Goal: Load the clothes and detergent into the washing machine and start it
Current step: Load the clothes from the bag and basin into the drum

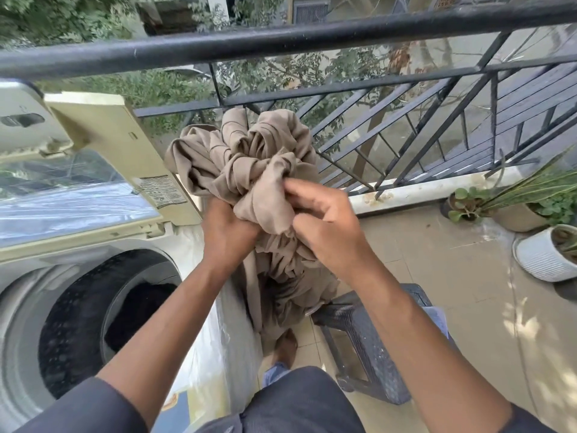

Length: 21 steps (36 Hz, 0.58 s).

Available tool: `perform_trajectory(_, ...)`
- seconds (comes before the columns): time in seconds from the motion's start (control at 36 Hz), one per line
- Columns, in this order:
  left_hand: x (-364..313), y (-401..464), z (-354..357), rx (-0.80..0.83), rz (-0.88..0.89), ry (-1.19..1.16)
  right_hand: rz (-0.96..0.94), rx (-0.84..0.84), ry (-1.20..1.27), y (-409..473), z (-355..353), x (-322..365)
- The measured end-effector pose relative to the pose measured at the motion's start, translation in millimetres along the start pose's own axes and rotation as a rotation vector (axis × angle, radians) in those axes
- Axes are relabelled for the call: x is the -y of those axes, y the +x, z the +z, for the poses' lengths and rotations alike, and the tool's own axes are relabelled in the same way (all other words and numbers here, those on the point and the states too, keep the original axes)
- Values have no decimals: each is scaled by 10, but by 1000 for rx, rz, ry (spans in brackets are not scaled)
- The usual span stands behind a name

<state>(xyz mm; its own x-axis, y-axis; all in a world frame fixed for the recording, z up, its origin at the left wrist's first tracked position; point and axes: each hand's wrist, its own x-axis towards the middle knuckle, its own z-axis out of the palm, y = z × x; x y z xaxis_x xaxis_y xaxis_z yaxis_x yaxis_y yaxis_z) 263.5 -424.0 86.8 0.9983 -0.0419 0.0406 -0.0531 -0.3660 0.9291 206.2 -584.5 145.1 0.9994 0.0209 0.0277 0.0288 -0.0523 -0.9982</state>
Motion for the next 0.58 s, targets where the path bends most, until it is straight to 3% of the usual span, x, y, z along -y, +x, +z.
perform_trajectory(0.11,-67,45,9,-8,34,-127,-6,-419,-66,-5,-176,-277)
perform_trajectory(0.19,-136,72,-26,-59,12,-159,124,-568,-303,-18,-340,-625)
perform_trajectory(0.25,-233,84,-63,-73,-31,-226,270,-465,-479,-43,-457,-907)
perform_trajectory(0.31,-349,91,-99,-92,-27,-240,441,-258,-616,-63,-537,-1180)
perform_trajectory(0.39,-480,93,-134,-113,-39,-266,639,-50,-692,-69,-529,-1512)
perform_trajectory(0.5,-571,97,-166,-160,-175,-327,845,-11,-542,-101,-379,-1875)
perform_trajectory(0.58,-610,120,-211,-154,-157,-386,843,8,-430,-74,-264,-2022)
